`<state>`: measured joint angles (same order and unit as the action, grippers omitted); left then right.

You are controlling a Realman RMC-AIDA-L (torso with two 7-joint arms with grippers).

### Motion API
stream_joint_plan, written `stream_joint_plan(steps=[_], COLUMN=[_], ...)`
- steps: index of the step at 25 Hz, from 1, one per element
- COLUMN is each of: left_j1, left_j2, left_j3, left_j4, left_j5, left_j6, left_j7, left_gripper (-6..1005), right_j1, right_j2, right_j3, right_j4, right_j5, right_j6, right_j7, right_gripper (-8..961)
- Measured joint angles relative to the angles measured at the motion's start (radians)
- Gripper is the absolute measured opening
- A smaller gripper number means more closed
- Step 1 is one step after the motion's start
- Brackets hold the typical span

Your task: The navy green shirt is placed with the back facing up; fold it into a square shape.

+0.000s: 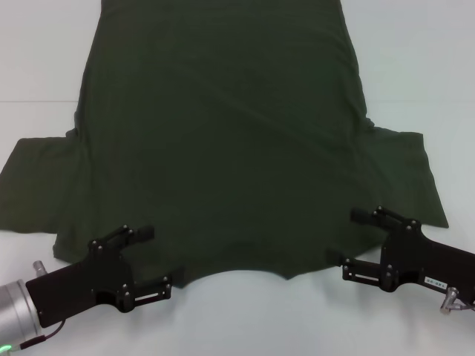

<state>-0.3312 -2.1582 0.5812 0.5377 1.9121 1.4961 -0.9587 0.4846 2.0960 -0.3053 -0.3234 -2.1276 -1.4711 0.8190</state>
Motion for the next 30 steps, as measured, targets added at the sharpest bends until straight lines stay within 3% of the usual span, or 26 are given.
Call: stream_joint_plan(steps=[14, 19, 22, 26, 30], left_j1=[-0.003, -0.022, -0.048, -0.096, -0.139], left_j2=[0.000, 0.006, 0.039, 0.113, 0.164], left_j3=[-0.002, -0.079, -0.101, -0.096, -0.094], left_j4=[-0.001, 0.010, 0.030, 0.046, 0.119], left_j5=[-0.005, -0.030, -0.022, 0.048, 0.176], left_j6=[-0.005, -0.019, -0.051, -0.090, -0.144], left_j7=[-0.018, -0.263, -0.526, -0.848, -1.147], left_gripper=[903, 898, 895, 890, 886], right_j1=[0.012, 0.014, 0.015, 0.017, 0.018], right_j2=[0.001, 0.001, 0.001, 0.001, 0.001], right_j3=[-0.018, -0.018, -0.018, -0.018, -0.020], right_j4=[0.003, 0.004, 0.012, 0.015, 0.015], right_j5=[0.000, 0.002, 0.003, 0.001, 0.000], right_j6=[0.000, 0.000, 0.000, -0.001, -0.003], right_j7=[0.000, 0.000, 0.000, 0.000, 0.001], right_gripper=[924, 924, 924, 924, 924])
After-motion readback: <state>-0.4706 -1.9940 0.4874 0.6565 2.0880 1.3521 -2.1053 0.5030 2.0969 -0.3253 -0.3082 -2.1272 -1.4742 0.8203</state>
